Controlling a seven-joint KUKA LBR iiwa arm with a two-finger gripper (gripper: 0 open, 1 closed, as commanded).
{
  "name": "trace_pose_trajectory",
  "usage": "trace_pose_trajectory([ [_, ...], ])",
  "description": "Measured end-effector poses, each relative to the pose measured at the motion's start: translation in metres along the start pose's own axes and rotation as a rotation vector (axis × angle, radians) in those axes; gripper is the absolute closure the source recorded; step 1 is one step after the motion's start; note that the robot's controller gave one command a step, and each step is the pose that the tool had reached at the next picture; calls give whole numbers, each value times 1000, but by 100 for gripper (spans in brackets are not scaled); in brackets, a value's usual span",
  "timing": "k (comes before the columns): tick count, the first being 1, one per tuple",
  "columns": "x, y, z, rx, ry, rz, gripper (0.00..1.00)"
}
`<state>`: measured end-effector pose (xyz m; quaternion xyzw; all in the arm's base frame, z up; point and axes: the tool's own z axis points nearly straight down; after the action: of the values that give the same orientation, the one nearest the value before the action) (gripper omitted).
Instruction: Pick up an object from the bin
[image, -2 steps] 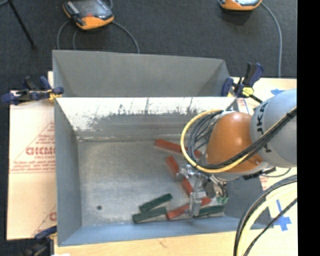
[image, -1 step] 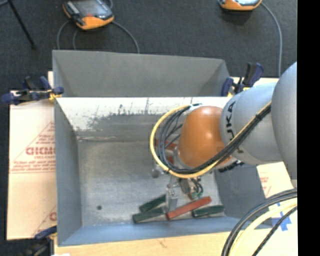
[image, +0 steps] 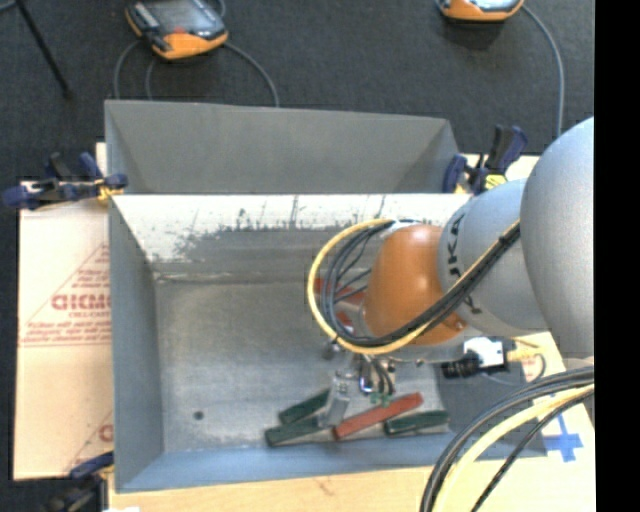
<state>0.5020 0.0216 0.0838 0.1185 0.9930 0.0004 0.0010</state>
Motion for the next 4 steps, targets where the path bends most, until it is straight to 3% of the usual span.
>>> trace_pose_trajectory([
  [1,5,47,12,1,-3,-482,100],
  [3,6,48,10,1,0,-481,100],
  [4,9,47,-10,2,11,-481,100],
])
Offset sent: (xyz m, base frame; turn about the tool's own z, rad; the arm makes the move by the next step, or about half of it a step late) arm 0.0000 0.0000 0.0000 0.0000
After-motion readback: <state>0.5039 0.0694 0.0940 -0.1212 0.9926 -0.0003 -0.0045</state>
